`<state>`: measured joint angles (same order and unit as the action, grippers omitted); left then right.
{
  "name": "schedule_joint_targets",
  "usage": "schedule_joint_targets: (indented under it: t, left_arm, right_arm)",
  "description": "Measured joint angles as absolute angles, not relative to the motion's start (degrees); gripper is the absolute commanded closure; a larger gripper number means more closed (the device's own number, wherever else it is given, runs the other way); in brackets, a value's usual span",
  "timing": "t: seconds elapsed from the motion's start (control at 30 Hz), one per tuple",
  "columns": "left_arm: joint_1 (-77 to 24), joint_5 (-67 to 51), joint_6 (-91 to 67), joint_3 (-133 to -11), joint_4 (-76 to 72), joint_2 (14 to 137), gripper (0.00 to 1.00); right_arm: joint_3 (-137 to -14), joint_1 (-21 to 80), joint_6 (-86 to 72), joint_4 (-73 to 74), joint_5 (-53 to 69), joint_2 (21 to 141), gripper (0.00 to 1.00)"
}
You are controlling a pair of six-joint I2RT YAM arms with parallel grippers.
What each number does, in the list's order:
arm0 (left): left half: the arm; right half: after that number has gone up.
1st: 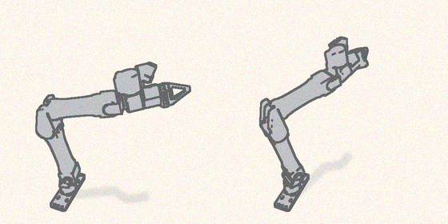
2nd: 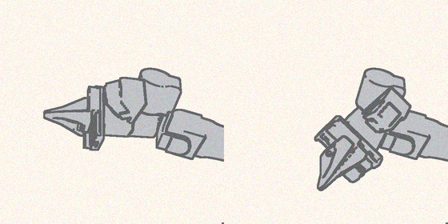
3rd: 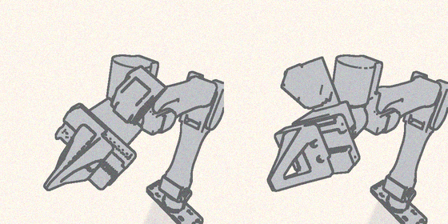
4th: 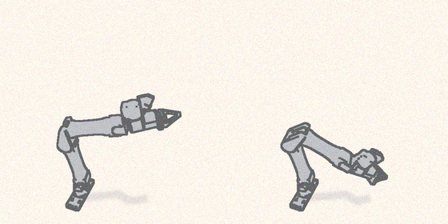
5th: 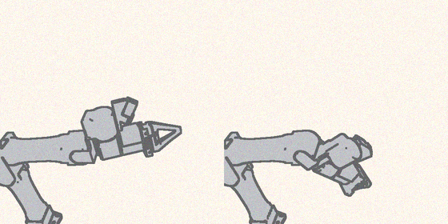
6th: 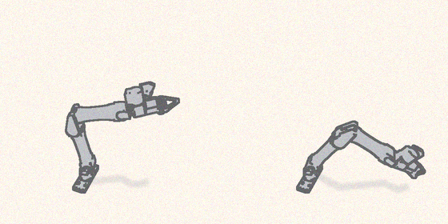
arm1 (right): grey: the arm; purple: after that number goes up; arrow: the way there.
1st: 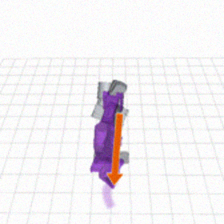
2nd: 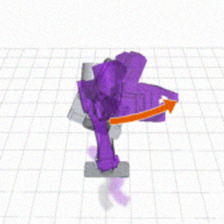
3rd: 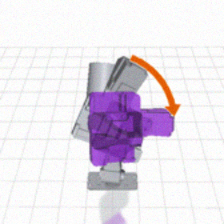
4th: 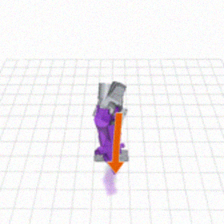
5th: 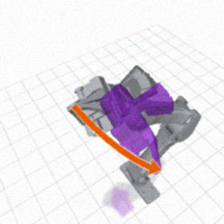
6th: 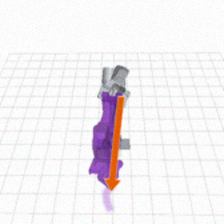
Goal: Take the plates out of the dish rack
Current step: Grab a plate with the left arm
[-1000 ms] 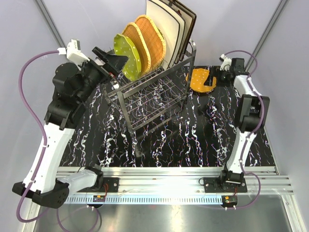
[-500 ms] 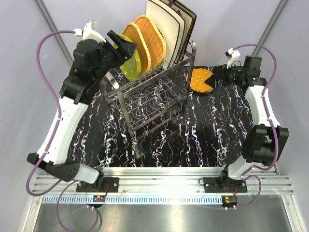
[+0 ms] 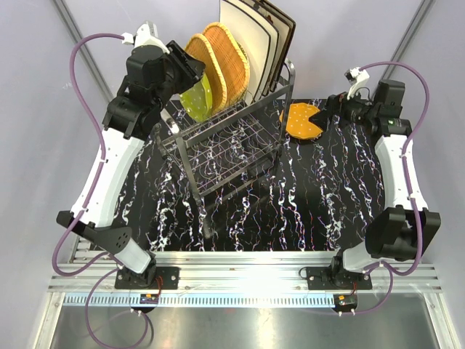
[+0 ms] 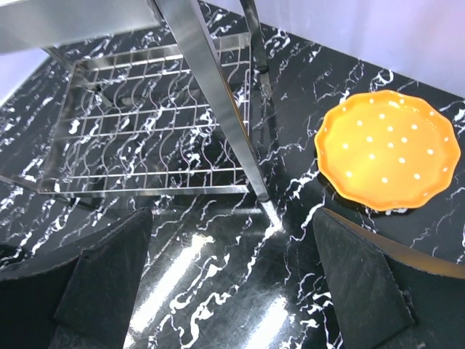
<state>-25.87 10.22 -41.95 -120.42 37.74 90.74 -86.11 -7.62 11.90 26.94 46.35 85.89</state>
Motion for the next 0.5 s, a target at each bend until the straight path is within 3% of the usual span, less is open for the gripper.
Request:
schedule_joint_targets:
  t: [0.1,0.2,0.23,0.5]
  left_arm:
    - [-25.9,10.3,-41.8,-120.9,37.8,91.2,0.67]
    - [-26.1,10.7,-41.3,-121.5,37.9,91.2,0.85]
    - [-26.2,10.9,-41.2,-121.8,37.9,91.1,0.98]
    - [-26.3,11.6,-43.8,-121.7,38.4,90.2,1.00]
  right_arm:
    - [-86.8,-7.6,11.0,27.1,46.9,85.9,0.00]
    - [-87.8,-7.6,10.6,27.6,47.7,85.9,0.00]
    - [-88.2,-7.6,10.7,27.9,47.9,85.9,0.00]
    - [-94.5,-7.4,14.0,31.0,53.1,85.7,0.00]
